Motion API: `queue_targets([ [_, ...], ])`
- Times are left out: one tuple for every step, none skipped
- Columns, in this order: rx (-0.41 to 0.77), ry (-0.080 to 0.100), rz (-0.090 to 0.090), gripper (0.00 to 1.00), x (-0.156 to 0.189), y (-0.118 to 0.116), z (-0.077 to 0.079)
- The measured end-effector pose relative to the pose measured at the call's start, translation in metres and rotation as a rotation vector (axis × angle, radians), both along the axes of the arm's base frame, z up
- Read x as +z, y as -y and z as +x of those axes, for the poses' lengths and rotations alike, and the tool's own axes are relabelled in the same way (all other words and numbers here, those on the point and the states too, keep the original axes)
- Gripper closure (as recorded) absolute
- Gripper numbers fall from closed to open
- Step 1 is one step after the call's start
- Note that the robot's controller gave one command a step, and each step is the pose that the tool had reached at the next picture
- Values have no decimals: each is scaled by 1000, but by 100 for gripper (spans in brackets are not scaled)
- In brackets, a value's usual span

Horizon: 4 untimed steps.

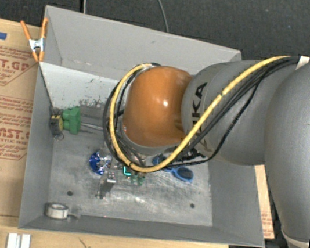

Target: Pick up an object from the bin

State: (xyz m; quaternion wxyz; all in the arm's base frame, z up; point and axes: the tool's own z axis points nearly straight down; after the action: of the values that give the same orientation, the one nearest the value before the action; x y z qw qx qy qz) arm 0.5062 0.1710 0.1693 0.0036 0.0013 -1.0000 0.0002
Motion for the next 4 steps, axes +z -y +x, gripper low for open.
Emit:
queue_targets([
  [-324, 38, 12, 0, -88, 16, 37],
  [-326, 55, 16, 100, -84, 17, 42],
  [-287, 17, 3, 100, 32, 37, 57],
  [-287, 9, 0, 100, 27, 37, 54],
])
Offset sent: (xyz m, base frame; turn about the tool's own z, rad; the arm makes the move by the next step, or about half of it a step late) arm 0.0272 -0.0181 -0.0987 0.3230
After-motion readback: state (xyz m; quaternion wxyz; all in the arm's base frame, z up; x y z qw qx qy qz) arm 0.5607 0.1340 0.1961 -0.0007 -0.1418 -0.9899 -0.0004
